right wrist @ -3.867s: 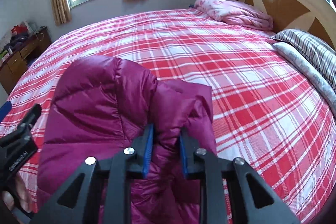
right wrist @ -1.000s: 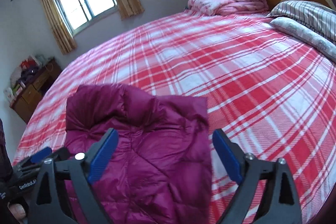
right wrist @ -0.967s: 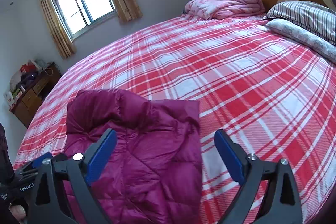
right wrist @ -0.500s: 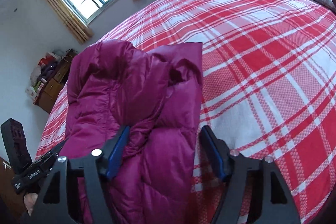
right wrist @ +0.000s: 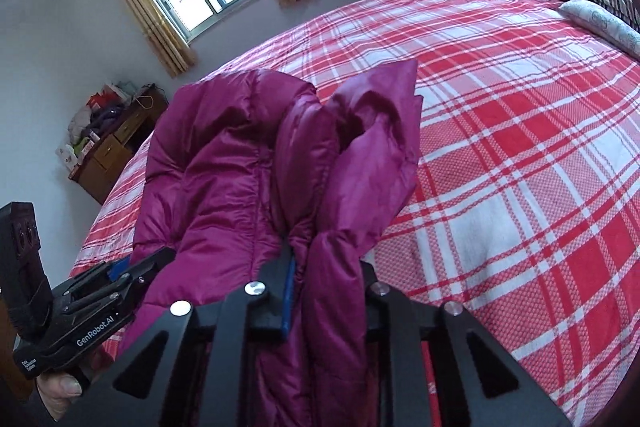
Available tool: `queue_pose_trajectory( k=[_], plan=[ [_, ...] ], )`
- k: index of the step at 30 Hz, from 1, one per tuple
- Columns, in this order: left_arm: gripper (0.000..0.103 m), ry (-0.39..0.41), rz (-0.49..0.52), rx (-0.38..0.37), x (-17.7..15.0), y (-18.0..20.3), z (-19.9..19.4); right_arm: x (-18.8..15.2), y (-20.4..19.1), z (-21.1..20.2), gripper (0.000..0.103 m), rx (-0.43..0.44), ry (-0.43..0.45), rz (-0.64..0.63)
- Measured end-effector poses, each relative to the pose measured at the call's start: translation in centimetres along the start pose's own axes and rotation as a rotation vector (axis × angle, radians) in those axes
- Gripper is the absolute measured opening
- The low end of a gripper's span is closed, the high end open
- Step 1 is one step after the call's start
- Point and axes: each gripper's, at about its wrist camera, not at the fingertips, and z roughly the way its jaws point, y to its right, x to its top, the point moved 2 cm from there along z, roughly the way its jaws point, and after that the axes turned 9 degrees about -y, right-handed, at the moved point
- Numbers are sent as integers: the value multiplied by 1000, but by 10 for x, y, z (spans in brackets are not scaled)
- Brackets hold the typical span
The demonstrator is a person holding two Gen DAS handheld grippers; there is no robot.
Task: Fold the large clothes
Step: 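Lift the jacket bundle with both tools and carry it across the bed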
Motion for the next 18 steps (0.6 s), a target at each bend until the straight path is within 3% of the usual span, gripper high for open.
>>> queue_pose_trajectory(
  k=[18],
  plan=[
    [26,79,-63,135,-41,-59,-89,-9,-95,15,21,104,-37,-125]
  ],
)
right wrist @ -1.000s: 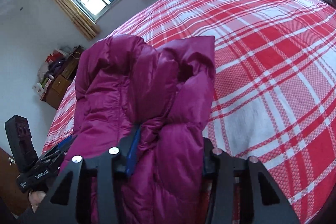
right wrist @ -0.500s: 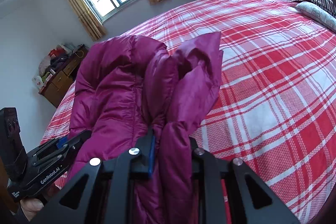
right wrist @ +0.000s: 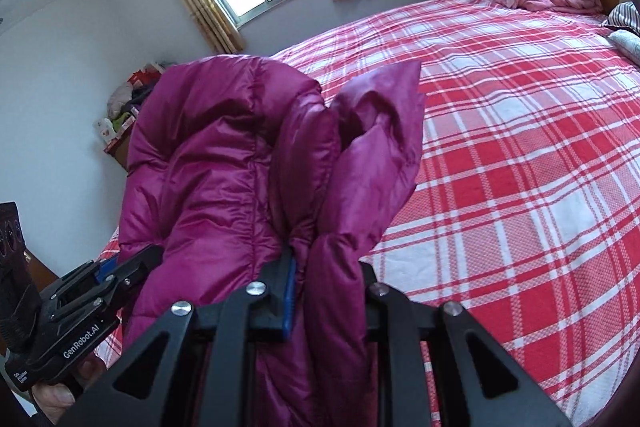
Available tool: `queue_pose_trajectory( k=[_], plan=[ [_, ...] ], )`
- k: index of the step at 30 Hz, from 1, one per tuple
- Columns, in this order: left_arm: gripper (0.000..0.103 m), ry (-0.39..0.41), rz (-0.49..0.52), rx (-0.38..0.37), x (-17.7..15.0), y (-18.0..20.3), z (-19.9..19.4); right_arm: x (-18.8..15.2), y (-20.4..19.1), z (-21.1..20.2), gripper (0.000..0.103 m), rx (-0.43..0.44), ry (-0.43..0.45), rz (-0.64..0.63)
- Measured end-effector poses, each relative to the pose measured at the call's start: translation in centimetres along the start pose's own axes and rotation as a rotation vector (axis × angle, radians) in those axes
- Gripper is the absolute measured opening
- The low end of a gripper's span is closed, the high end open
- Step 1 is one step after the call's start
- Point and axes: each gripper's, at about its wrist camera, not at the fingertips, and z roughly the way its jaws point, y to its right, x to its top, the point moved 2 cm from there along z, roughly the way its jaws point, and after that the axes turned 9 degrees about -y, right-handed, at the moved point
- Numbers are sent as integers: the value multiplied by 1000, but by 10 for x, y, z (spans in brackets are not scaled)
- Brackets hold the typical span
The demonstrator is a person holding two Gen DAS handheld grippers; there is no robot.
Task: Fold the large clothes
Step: 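Lift the jacket bundle with both tools and carry it across the bed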
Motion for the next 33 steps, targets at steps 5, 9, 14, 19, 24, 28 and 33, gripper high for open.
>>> queue_pose_trajectory(
  k=[5,9,14,19,24,28,33],
  plan=[
    [26,5,-41,24,-11,-24,-13,-5,-21,11,21,20,-21,-43],
    [25,15,-62,39,-17,-40,-24,-5,-38,19,21,42,-34,-68],
    [25,16,-88,61,-24,-58,-34,-8,-57,32,21,67,-53,-95],
    [25,21,-111,84,-33,-75,-43,-8,-76,45,21,89,-76,-125],
    [25,16,-140,106,-41,-93,-47,-7,-93,57,21,104,-94,-157],
    [25,16,-161,115,-46,-104,-50,-4,-101,68,21,113,-109,-175],
    [25,17,-172,134,-51,-115,-51,2,-109,82,21,119,-123,-192]
  ],
)
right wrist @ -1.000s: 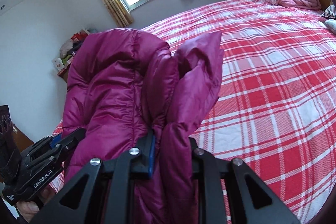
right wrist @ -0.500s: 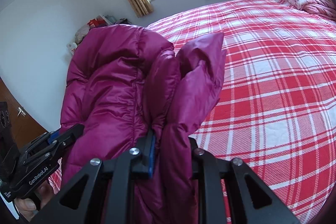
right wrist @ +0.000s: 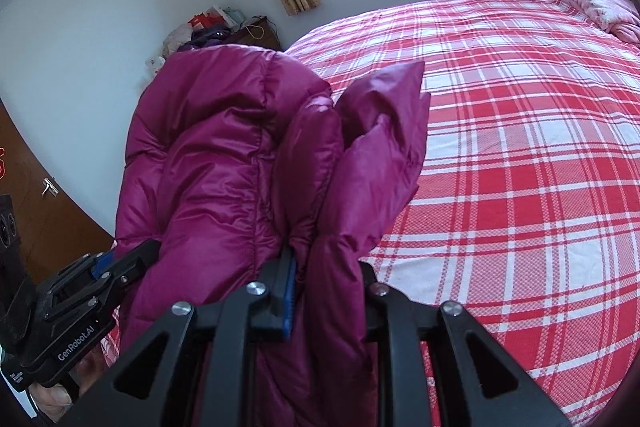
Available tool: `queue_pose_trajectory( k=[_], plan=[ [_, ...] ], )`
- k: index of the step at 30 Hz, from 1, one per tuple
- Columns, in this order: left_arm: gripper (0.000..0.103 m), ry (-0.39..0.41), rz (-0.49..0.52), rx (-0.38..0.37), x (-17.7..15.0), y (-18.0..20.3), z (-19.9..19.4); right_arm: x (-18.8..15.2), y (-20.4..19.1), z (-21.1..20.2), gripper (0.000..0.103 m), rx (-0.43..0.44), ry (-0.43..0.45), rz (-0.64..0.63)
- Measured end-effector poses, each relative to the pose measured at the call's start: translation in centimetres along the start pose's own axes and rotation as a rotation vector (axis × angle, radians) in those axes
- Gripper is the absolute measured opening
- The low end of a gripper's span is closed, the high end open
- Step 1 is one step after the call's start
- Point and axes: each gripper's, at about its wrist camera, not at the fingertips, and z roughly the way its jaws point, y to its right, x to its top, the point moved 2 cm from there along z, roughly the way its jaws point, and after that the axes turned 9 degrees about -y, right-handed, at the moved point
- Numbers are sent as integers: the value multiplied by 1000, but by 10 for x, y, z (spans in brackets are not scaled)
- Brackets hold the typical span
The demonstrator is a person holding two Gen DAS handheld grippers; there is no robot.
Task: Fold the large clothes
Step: 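Lift the jacket bundle with both tools and carry it across the bed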
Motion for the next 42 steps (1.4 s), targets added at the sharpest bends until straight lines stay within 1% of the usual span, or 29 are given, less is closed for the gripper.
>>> queue_pose_trajectory(
  k=[10,18,25,34,40,42],
  plan=[
    [25,-13,-42,35,-3,-25,6,7,-13,28,21,17,-37,-27],
    [25,-53,-59,48,-12,-42,20,4,-17,50,21,18,-71,-37],
    [25,-75,-70,51,-19,-52,29,6,-18,60,21,7,-86,-49],
    [26,-89,-60,71,-24,-53,39,6,-11,70,21,-9,-105,-34],
    [39,-95,-64,96,-27,-53,45,5,-8,74,25,-16,-110,-16],
    [49,-91,-63,111,-27,-54,46,5,-5,77,27,-17,-113,-3]
  ],
)
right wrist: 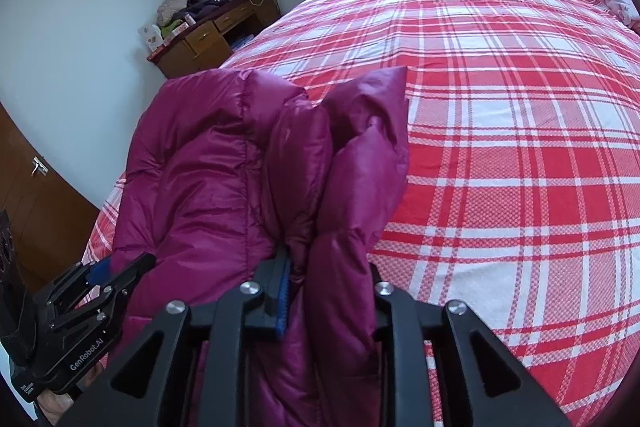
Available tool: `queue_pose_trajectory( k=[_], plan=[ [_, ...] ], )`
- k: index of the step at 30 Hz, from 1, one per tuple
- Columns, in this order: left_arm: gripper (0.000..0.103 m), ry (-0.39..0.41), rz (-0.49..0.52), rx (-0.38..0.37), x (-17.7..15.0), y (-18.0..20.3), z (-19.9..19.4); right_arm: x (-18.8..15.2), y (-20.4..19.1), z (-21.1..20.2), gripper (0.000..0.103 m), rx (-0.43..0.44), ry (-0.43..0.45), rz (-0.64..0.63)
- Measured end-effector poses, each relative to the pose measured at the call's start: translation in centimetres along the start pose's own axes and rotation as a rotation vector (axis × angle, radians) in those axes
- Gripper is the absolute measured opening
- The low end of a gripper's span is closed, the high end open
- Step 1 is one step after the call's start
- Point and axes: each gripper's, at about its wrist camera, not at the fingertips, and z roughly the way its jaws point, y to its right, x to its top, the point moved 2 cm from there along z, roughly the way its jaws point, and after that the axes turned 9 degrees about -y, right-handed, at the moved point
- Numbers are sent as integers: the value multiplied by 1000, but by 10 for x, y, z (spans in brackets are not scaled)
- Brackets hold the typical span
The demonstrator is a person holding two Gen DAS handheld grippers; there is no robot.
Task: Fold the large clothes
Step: 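Lower the jacket bundle onto the bed and open both tools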
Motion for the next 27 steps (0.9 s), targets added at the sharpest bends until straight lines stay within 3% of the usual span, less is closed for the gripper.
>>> queue_pose_trajectory(
  k=[6,8,16,27],
  plan=[
    [69,3,-30,24,-3,-9,6,-2,5,2,35,-3,-2,18],
    [71,-1,-41,20,-4,-12,6,-3,4,1,36,-17,0,11],
    [72,10,-26,46,-8,-15,-18,-9,4,-25,57,-83,64,30],
    [72,93,1,51,-8,-15,-63,-26,-19,-69,62,-112,136,-8]
  ],
)
